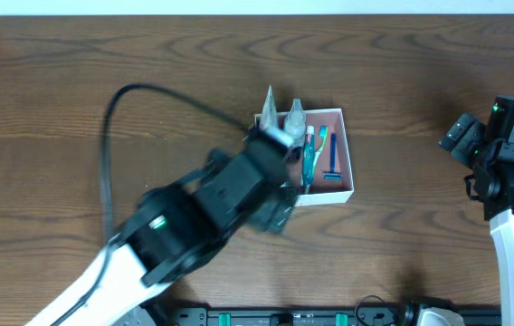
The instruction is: Pack container
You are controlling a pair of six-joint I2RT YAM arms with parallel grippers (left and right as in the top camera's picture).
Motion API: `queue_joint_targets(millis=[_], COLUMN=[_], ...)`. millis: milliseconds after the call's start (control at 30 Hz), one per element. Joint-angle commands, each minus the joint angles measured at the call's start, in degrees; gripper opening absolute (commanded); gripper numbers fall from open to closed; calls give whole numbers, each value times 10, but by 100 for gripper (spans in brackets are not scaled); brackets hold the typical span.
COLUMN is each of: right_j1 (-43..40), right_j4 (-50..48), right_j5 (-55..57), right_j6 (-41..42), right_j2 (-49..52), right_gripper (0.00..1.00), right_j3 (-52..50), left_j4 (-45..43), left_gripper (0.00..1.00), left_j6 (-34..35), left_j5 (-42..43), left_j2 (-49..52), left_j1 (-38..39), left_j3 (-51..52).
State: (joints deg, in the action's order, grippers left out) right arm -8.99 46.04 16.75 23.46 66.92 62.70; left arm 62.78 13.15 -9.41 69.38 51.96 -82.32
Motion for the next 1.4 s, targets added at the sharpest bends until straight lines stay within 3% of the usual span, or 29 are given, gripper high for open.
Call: queue_joint_targets(millis=[0,200,433,667,833,967,1200,1367], right_j1=[-5,-5,-5,-5,-5,-5,-5,-5], right_j4=[1,1,1,1,1,1,1,1], right_j5=[8,8,8,8,8,8,8,8], right_j6=[1,1,1,1,1,1,1,1], right_j2=[0,0,0,0,0,0,0,0], right_gripper=[99,99,99,99,99,99,99,99], right_j3=[1,1,1,1,1,1,1,1], left_j4=[55,186,204,6,-173,-274,-400,-464], left_gripper=[98,98,98,98,98,98,98,98], left_j6=[-12,62,153,101,35,32,32,23], left_j5=[13,61,73,44,44,44,55,94], left_j2=[-36,-74,-77,-154,-274,-379,-540,-591], left_j1=[-1,-1,-1,-20,-98,-175,-299,-382], left_j3=[-1,5,65,226,398,515,640,675])
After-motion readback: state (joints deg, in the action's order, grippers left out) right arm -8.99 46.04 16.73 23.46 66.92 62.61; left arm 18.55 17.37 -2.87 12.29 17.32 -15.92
